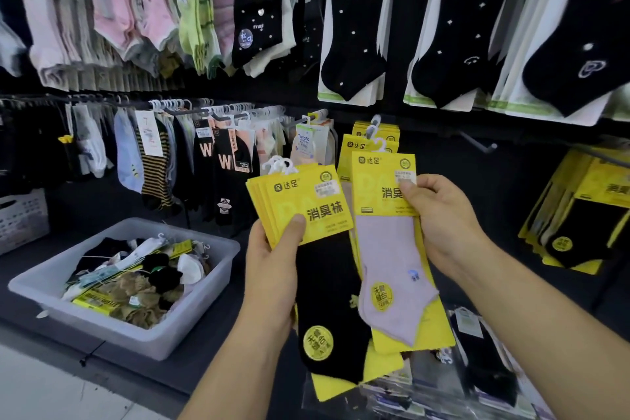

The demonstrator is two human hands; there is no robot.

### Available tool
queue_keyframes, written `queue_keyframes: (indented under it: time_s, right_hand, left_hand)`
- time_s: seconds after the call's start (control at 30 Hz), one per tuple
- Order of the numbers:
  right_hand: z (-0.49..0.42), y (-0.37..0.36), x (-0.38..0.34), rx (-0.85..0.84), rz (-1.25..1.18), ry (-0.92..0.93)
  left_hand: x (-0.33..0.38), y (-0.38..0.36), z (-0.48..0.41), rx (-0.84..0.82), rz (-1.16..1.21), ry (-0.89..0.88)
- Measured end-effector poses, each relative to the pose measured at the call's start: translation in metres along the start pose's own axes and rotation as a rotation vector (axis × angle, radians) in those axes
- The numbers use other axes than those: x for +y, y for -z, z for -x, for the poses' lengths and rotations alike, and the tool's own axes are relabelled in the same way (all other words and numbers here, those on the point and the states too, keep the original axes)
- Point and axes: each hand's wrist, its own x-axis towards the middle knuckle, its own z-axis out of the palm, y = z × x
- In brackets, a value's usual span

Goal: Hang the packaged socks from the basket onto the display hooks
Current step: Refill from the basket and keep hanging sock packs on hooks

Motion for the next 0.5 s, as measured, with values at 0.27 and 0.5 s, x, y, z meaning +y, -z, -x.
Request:
queue_keyframes:
  time_s: [0.27, 0.5]
  right_hand:
    - [-0.017, 0.015, 0.007, 0.115, 0.202, 0.189]
    - [-0.031, -0.012, -0.006, 0.081, 0.348, 0.301]
  left_hand:
    - [0.002, 0.004, -0.004, -0.011, -0.166, -0.091]
    - [0.000, -0.002, -0.002, -0.024, -0.139, -0.068]
